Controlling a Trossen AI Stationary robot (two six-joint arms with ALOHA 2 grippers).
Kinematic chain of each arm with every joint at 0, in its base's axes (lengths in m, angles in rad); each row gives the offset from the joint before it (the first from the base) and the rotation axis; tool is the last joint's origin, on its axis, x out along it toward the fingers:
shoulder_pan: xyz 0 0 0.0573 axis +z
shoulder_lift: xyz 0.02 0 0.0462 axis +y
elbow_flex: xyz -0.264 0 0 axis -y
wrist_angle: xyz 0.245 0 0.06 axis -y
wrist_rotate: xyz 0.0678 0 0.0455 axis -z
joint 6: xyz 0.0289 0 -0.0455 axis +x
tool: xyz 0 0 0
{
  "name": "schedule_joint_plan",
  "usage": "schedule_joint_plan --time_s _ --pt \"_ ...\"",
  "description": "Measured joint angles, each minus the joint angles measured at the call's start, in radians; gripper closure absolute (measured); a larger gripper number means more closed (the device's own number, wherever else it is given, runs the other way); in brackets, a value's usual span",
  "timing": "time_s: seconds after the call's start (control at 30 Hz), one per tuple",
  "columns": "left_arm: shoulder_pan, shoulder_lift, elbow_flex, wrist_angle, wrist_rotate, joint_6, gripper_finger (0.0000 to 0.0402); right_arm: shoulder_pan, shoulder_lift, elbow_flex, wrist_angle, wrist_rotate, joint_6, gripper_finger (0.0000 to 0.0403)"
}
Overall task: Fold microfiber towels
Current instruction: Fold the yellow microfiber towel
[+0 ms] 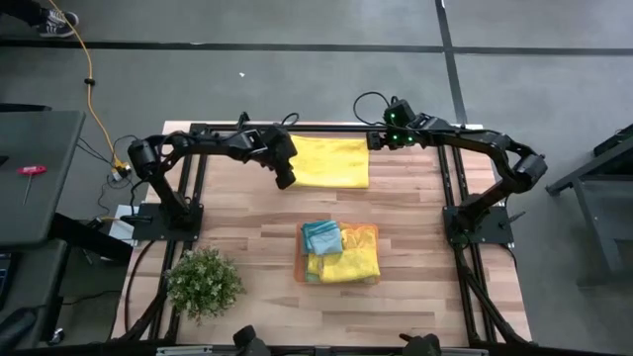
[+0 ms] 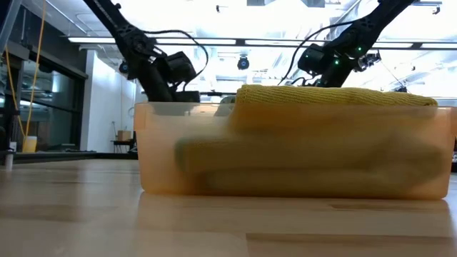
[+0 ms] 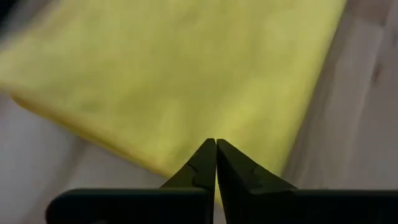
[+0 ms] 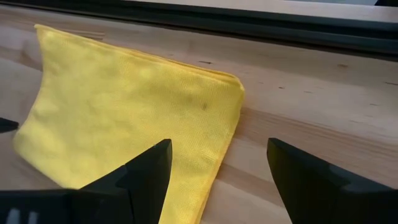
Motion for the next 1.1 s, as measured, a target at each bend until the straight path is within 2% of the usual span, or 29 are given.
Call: schedule_joint_plan --time_s 0.2,0.47,0.7,0.93,1.0,1.1 --pt "0.002 0.000 -0.073 0.029 0.056 -0.020 0.0401 0.000 0.000 0.000 0.004 0.000 0.000 0.0148" --pt "-0.021 0.000 -0.108 0.037 0.061 -0.052 0.0401 0.000 0.000 0.000 0.015 -0.004 0.016 0.0148" --pt "-0.062 -0.002 -0.106 -0.073 0.062 0.006 0.0401 0.009 0.000 0.000 -0.046 -0.137 -0.014 0.0148" --pt "-0.080 -0.003 -0.106 -0.098 0.062 0.052 0.0401 0.129 -0.001 -0.018 -0.143 -0.297 -0.069 0.0148" --pt "-0.080 -0.003 -0.106 -0.098 0.062 0.052 0.0401 0.184 0.000 -0.035 -0.129 -0.299 -0.062 0.0148" --pt "-0.073 -0.002 -0.106 -0.098 0.062 0.052 0.0401 0.260 0.016 -0.051 -0.069 -0.242 -0.027 0.0148"
